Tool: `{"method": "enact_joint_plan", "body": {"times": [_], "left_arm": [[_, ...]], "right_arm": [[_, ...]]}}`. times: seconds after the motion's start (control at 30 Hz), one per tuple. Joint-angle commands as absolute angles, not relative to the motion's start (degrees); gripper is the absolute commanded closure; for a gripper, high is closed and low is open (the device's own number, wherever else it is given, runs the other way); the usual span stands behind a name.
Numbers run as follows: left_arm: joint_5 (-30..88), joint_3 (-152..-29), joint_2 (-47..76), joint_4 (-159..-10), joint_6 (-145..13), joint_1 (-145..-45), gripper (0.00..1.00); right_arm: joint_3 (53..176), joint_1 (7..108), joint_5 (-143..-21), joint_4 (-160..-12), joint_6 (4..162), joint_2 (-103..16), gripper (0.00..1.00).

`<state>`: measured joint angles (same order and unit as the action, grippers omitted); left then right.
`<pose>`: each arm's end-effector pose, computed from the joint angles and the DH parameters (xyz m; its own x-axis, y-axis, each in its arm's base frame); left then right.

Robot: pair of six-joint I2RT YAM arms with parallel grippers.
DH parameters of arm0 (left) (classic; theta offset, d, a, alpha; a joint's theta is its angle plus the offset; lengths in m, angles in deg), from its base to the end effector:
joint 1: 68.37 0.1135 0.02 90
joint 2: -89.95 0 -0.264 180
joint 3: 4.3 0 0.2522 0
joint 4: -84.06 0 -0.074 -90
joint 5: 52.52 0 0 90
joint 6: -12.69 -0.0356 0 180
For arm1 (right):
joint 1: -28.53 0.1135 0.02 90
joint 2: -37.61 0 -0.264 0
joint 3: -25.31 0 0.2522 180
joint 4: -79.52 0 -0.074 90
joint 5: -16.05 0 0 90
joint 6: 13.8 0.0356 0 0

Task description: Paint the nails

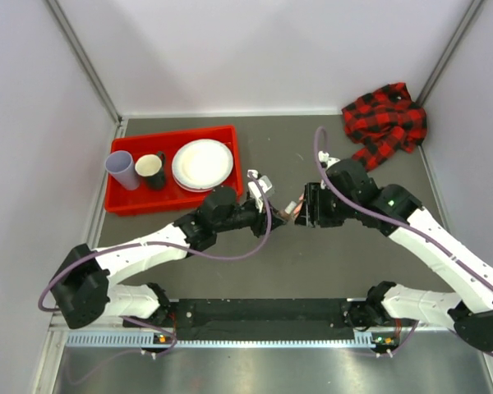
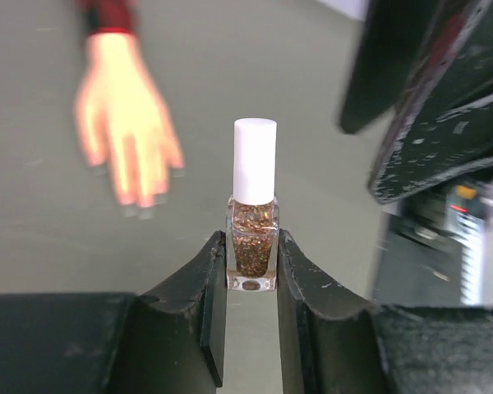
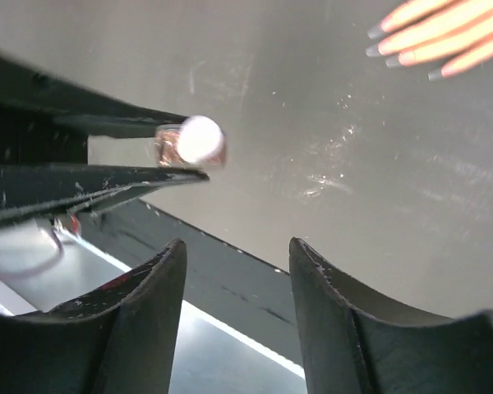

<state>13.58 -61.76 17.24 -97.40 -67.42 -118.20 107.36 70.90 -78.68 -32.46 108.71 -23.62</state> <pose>0.1750 -0.2296 0.2738 -0.3151 0.1298 -0.9402 0.9119 0.3161 -0.2619 0.1480 0.1390 0.3542 -0.8403 -0.0416 -0.5405 -0.3099 0.8548 0.4162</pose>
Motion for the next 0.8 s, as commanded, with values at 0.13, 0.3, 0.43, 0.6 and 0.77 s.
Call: {"method": "enact_joint_plan", "body": {"times": [0.13,0.3,0.43,0.6,0.77], "left_arm": [[31.9,-55.9,23.6,-103.6,-71.9,-121.8,1.0],[29.8,-54.4,24.3,-105.2,-72.0,-122.1,1.0],[28.3,-53.7,24.5,-105.8,-72.3,-122.4,1.0],[27.7,-53.5,24.6,-105.9,-72.6,-122.4,1.0],[27.1,-53.2,24.6,-106.6,-72.6,-122.5,1.0]], "right_arm": [[109.0,71.5,-76.7,-38.5,122.9,-27.2,0.5],[110.1,71.6,-78.0,-41.6,123.0,-30.2,0.5],[111.5,71.5,-79.1,-42.2,122.4,-33.3,0.5],[112.2,71.5,-78.3,-42.8,121.8,-34.3,0.51],[112.3,71.5,-79.0,-42.8,121.5,-35.2,0.6]]}}
